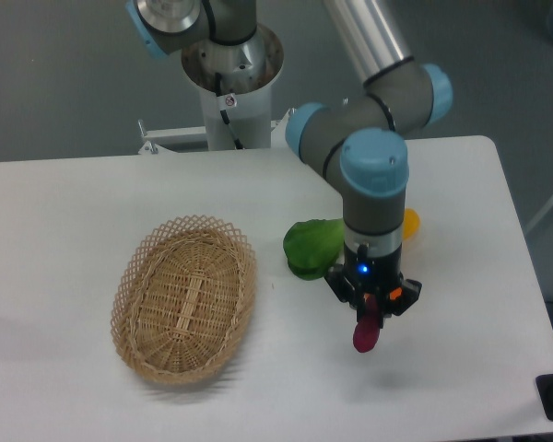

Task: Pick up the sweet potato from the table
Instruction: 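Lift the held sweet potato up off the table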

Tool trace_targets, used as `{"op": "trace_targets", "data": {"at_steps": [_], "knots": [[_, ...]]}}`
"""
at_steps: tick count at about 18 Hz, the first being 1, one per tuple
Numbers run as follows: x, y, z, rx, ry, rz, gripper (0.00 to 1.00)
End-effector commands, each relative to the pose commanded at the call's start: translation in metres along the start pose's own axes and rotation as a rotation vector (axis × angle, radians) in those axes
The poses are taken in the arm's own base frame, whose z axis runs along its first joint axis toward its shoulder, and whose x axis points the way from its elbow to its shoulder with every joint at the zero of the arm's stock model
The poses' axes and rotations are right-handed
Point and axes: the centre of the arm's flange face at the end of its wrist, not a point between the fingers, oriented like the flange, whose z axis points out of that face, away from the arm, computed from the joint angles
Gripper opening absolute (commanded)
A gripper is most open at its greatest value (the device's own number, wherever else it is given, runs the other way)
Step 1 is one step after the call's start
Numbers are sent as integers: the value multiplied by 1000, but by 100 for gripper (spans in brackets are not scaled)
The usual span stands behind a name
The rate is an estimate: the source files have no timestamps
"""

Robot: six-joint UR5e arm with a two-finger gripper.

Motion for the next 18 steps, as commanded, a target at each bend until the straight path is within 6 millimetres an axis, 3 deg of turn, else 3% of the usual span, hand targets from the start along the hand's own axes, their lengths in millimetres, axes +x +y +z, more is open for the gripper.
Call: {"op": "trace_targets", "data": {"at_steps": [6, 10, 18], "knots": [[-30, 20, -49, -35, 82, 33, 24], [-38, 35, -58, -50, 111, 68, 24], [-36, 37, -65, -57, 109, 63, 25]]}}
